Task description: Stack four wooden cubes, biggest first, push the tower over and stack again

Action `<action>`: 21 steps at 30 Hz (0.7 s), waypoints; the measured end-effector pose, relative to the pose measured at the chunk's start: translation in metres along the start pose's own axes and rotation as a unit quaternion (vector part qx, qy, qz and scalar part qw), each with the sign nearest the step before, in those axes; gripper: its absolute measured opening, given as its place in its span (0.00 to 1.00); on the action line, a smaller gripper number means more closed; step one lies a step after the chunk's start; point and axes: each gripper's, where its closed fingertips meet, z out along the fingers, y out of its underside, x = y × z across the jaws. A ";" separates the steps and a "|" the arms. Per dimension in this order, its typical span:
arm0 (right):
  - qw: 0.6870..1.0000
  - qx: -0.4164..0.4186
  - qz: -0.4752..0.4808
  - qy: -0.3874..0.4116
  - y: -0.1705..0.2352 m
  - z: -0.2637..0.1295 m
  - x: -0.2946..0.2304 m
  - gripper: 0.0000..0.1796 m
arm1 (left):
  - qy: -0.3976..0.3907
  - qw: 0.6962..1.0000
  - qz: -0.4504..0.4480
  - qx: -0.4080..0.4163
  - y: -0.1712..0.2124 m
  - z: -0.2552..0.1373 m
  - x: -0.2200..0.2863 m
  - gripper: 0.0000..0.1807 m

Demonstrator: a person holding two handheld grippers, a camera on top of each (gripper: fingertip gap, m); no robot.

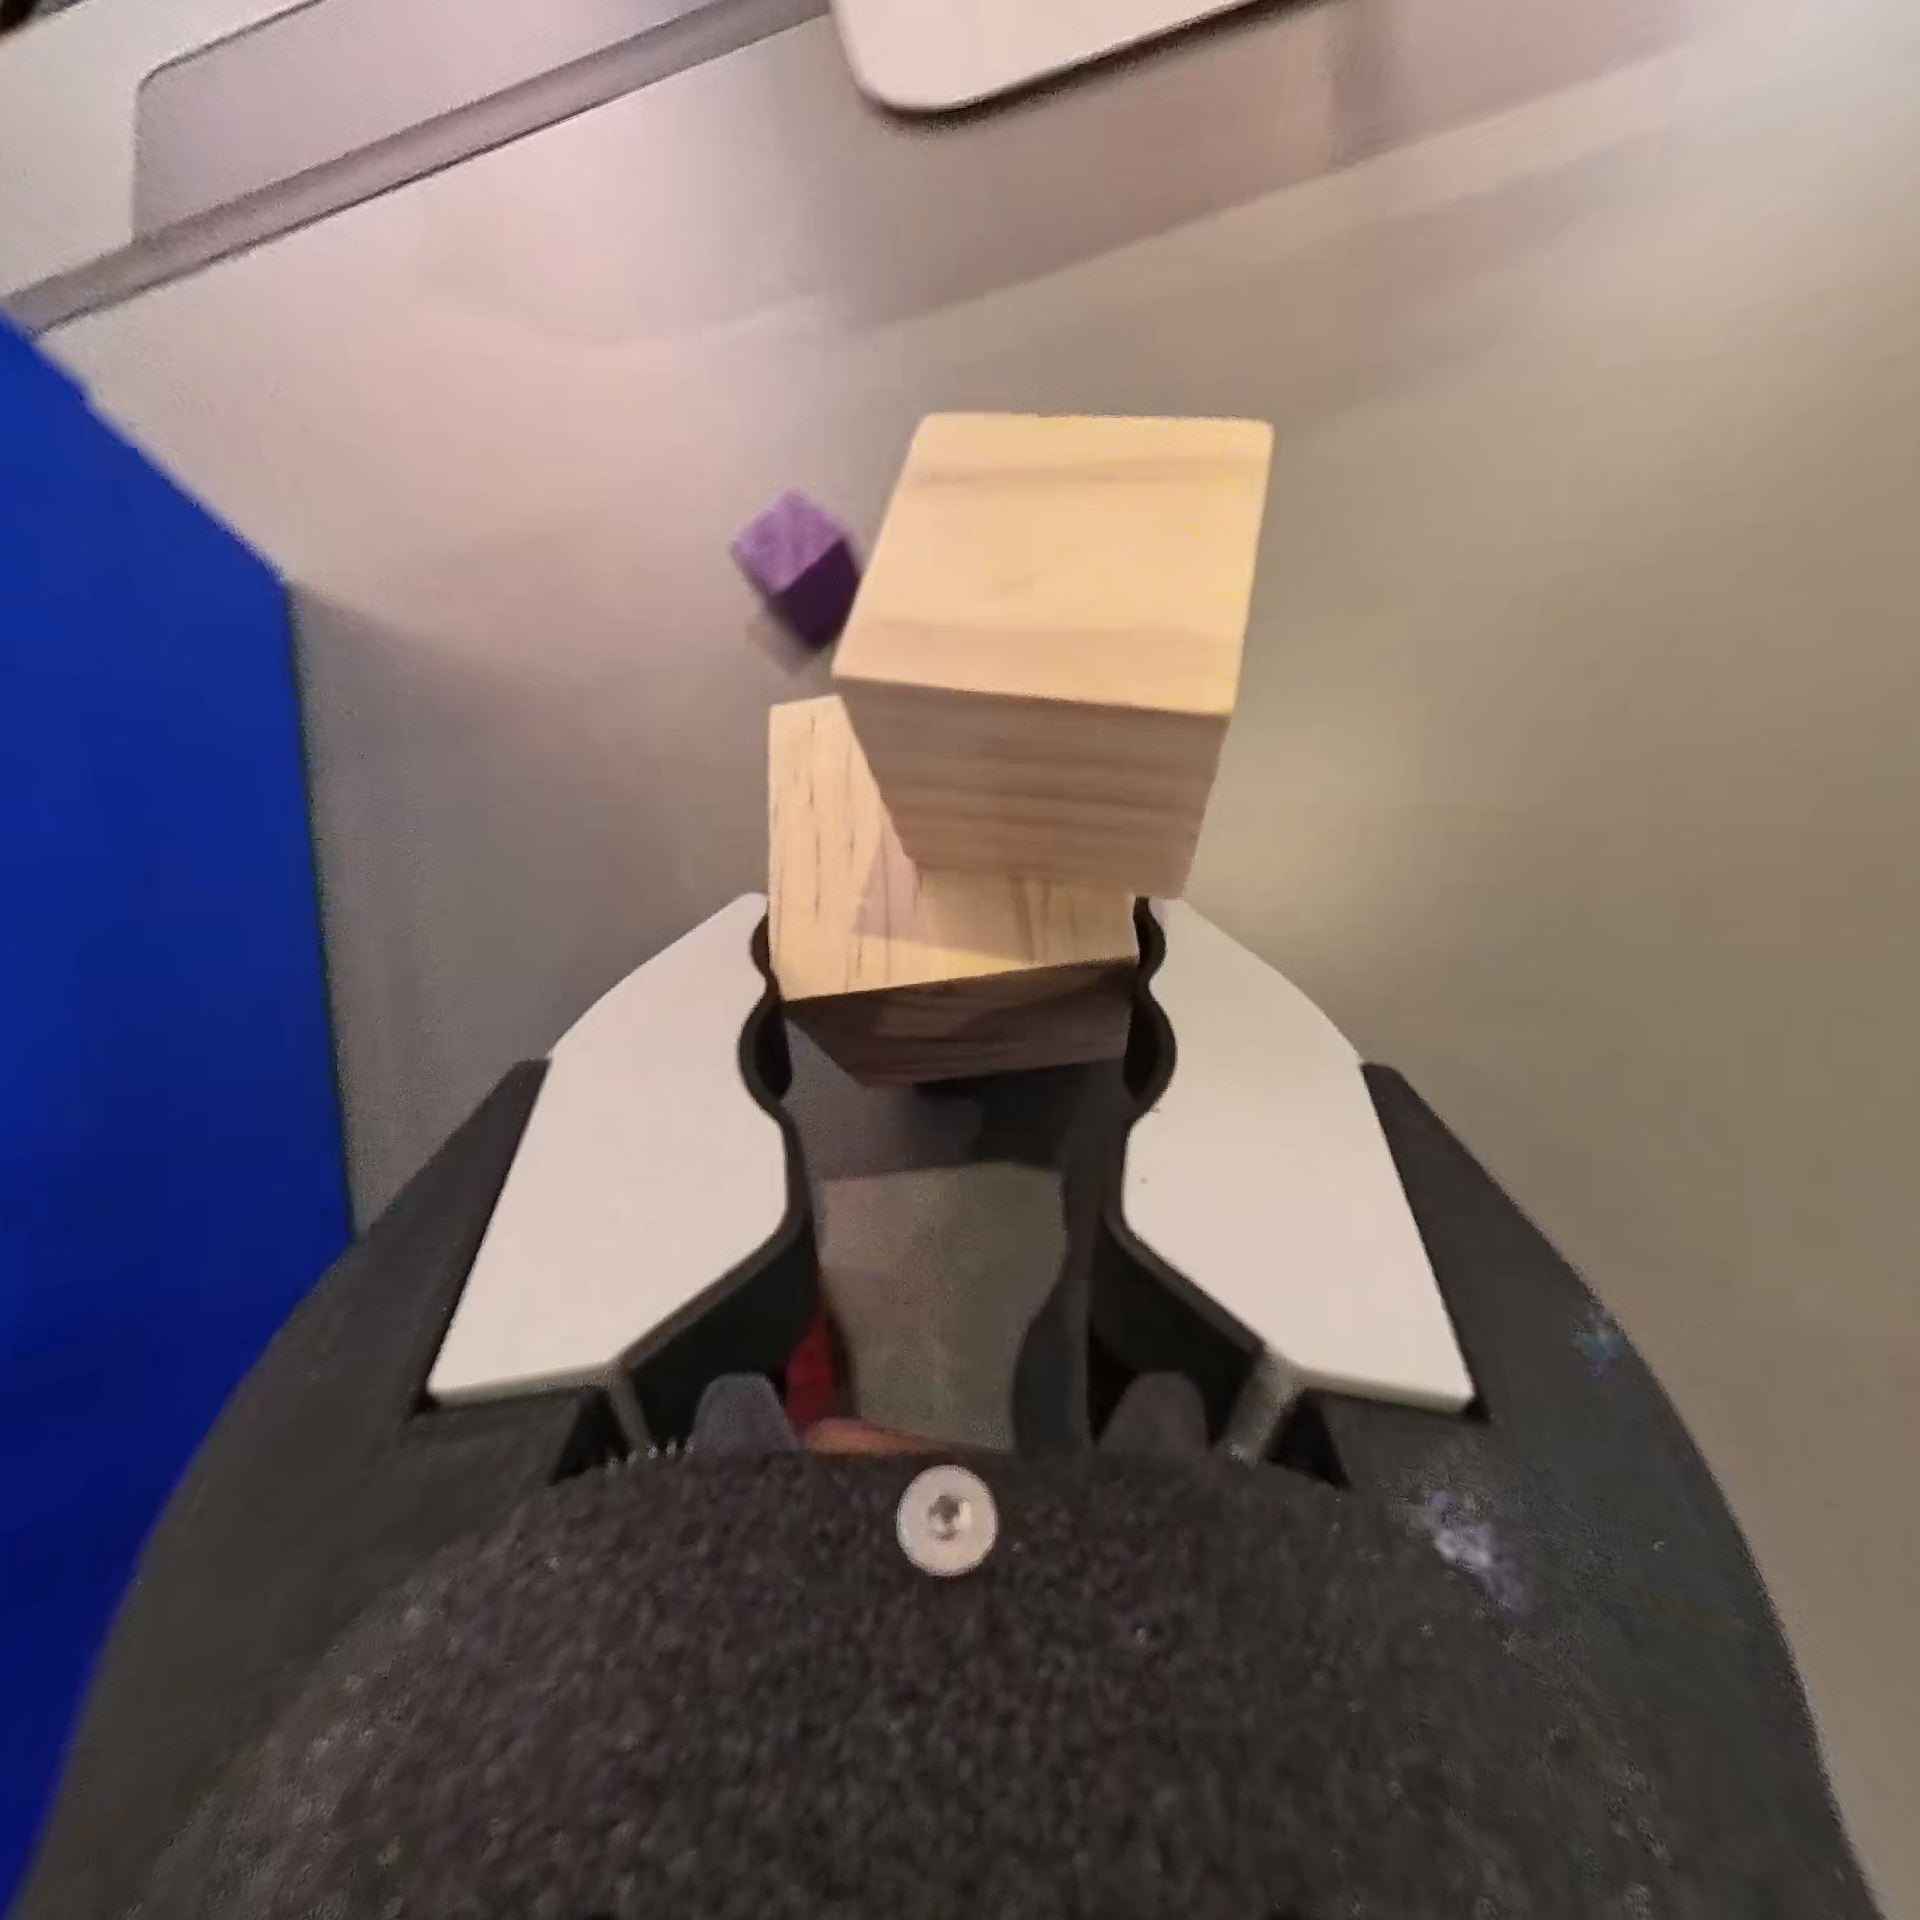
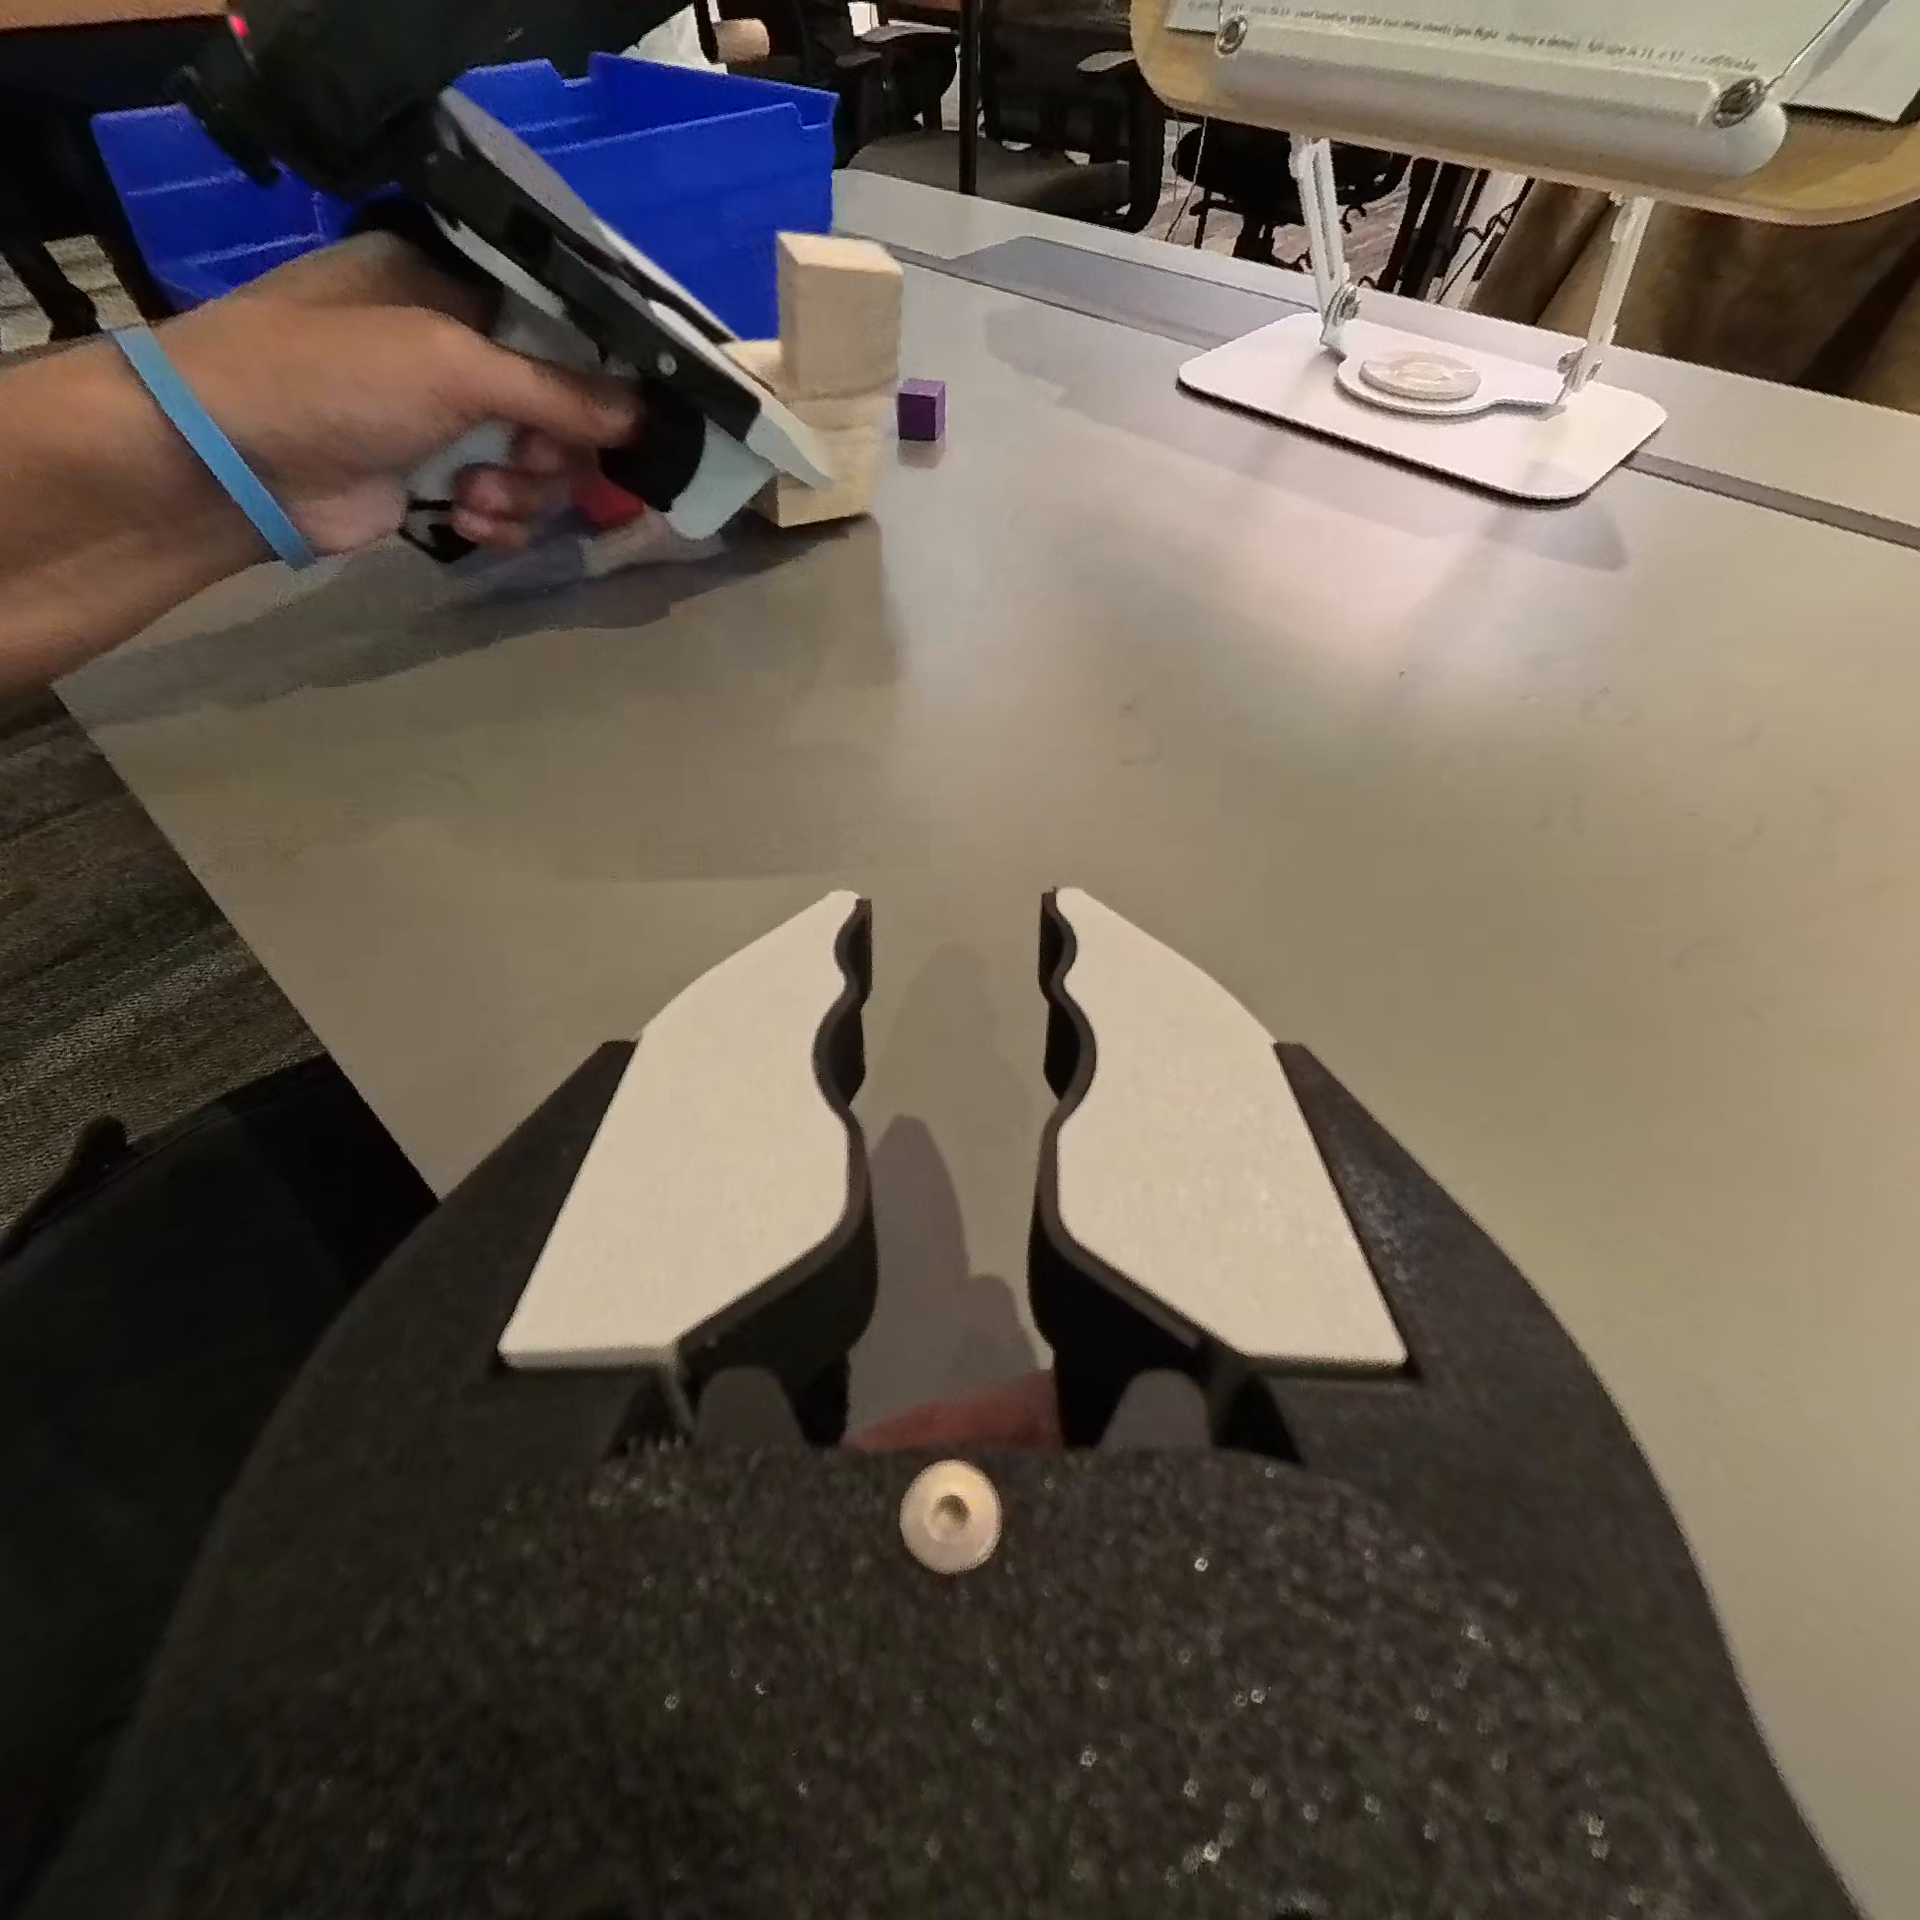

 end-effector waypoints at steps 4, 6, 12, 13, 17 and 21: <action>1.000 -0.001 0.000 0.000 0.000 0.000 0.000 0.17 | -0.002 0.998 0.070 0.010 -0.021 -0.002 0.028 0.35; 1.000 0.000 0.002 0.000 0.000 0.000 0.001 0.17 | 0.015 0.992 0.124 0.011 -0.031 -0.002 0.049 0.35; 1.000 0.000 0.002 0.003 0.000 -0.002 0.004 0.17 | 0.168 0.962 0.209 0.052 -0.050 0.003 0.130 0.34; 1.000 0.000 0.001 0.003 0.000 -0.002 0.005 0.17 | 0.196 0.956 0.212 0.056 -0.049 0.005 0.141 0.34; 1.000 -0.001 0.000 0.006 0.002 -0.004 0.006 0.17 | 0.274 0.936 0.209 0.069 -0.042 0.013 0.170 0.34; 1.000 0.000 0.006 0.004 0.002 -0.005 0.007 0.17 | 0.300 0.919 0.240 0.086 -0.039 0.012 0.178 0.35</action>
